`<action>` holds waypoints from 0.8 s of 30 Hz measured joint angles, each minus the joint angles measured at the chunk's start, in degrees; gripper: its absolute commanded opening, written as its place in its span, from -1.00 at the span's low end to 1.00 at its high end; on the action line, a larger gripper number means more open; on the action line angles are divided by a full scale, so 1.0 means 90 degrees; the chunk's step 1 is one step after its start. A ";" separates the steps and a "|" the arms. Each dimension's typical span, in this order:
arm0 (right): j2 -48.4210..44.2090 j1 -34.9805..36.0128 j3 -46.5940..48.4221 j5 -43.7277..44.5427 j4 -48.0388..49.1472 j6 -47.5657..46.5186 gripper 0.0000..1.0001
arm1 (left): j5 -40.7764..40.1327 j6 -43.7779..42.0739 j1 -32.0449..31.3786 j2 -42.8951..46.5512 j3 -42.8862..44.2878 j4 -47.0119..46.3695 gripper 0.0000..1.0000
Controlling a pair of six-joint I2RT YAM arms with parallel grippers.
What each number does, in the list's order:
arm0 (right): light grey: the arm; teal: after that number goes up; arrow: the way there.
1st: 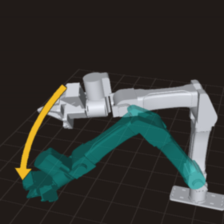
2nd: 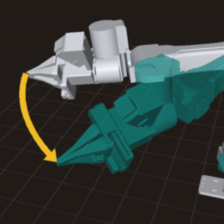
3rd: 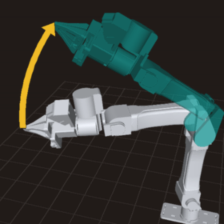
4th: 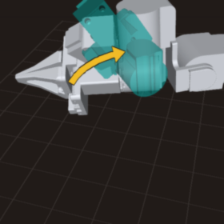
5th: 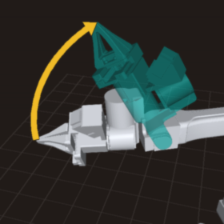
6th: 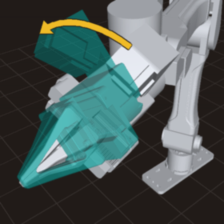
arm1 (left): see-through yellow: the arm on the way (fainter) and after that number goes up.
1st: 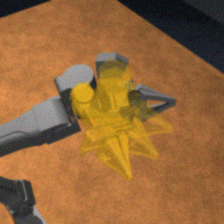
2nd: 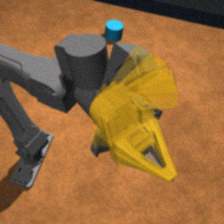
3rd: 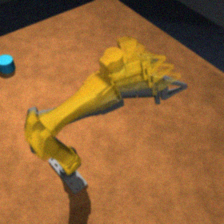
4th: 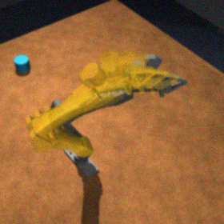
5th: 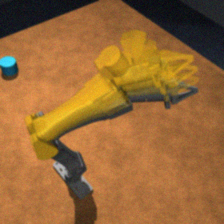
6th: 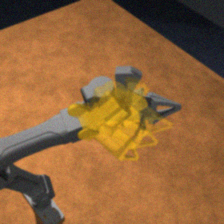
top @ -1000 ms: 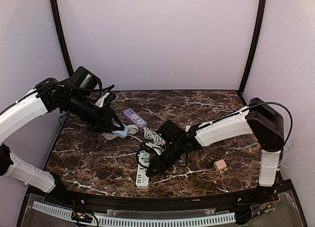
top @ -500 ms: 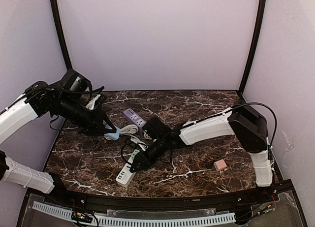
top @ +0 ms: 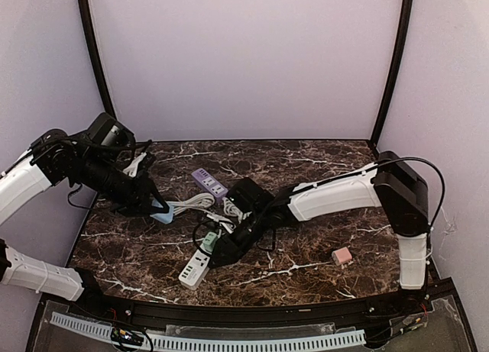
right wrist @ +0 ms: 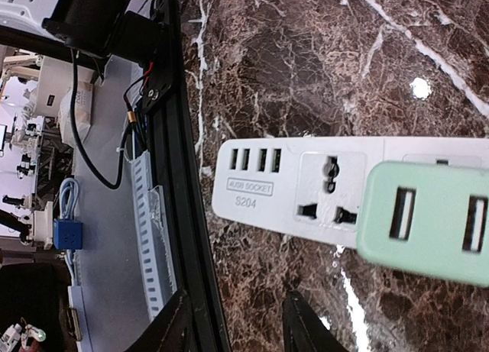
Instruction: Insert the plug
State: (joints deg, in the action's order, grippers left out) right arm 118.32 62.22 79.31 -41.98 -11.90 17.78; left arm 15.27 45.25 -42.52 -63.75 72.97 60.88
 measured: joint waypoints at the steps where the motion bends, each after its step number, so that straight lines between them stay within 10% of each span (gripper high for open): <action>1: -0.0124 0.0000 -0.0073 0.0019 -0.0063 -0.0046 -0.18 | -0.0019 -0.0029 0.0000 -0.0002 0.0000 0.0044 -0.98; 13: -0.1763 0.0000 -0.0447 0.1173 -0.0981 -0.0413 -0.11 | -0.0119 -0.0670 0.0000 -0.0432 0.0007 0.0401 -0.98; 24: -0.2608 -0.0051 -0.0335 0.2844 -0.1600 -0.0255 0.39 | -0.0126 -0.1263 0.0000 -0.0661 0.0119 0.0551 -0.98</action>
State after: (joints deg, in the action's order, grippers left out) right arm 94.85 61.76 76.29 -16.38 -26.30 15.49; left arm 14.13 33.89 -42.52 -69.69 74.04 65.84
